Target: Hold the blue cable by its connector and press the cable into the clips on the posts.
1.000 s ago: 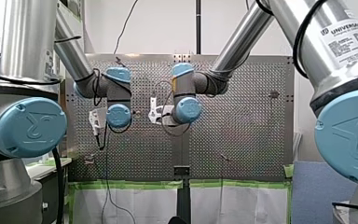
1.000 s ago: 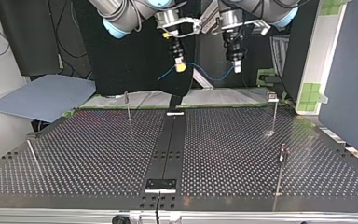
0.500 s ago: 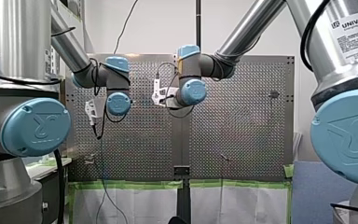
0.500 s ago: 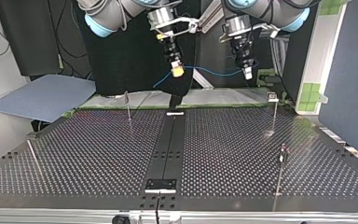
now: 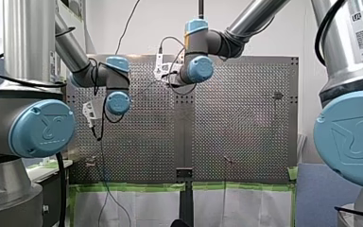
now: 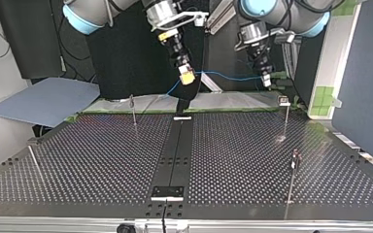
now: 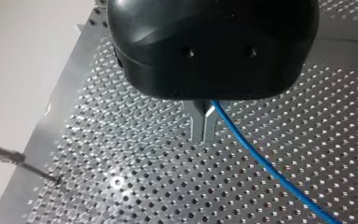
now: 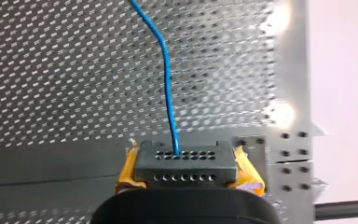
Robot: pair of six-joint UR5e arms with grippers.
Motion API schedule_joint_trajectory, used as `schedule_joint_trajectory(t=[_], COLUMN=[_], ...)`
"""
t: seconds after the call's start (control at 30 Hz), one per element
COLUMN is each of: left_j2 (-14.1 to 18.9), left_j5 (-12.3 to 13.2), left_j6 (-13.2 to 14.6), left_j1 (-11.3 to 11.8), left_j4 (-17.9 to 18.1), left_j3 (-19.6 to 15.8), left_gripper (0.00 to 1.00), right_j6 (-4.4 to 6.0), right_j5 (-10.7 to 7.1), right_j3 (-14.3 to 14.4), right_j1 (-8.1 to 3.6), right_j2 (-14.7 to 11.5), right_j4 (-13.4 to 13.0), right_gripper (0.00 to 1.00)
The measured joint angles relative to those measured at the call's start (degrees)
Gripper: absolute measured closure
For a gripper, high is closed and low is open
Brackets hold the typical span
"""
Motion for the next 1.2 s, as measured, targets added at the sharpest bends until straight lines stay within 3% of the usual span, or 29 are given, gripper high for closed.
schedule_joint_trajectory(t=[0.33, 0.6, 0.9, 1.2], left_j2=[4.3, 7.6, 8.1, 7.9], left_j5=[2.0, 1.9, 2.1, 5.5], left_j6=[-2.6, -3.0, -2.8, -2.8], left_j1=[1.5, 3.0, 5.1, 7.5], left_j4=[-4.3, -7.8, -12.3, -16.5], left_j3=[3.1, 6.4, 10.9, 15.4], left_gripper=[1.00, 1.00, 1.00, 1.00], right_j6=[0.48, 1.31, 1.80, 3.13], right_j5=[-2.89, -4.10, -4.66, -7.20], right_j3=[-0.9, -3.1, -4.1, -7.2], right_j1=[-0.74, -1.67, -4.02, -6.15], right_j2=[-4.0, -2.0, 0.9, 1.8], right_j4=[0.0, 0.1, 0.2, 0.3], right_gripper=[1.00, 1.00, 1.00, 1.00])
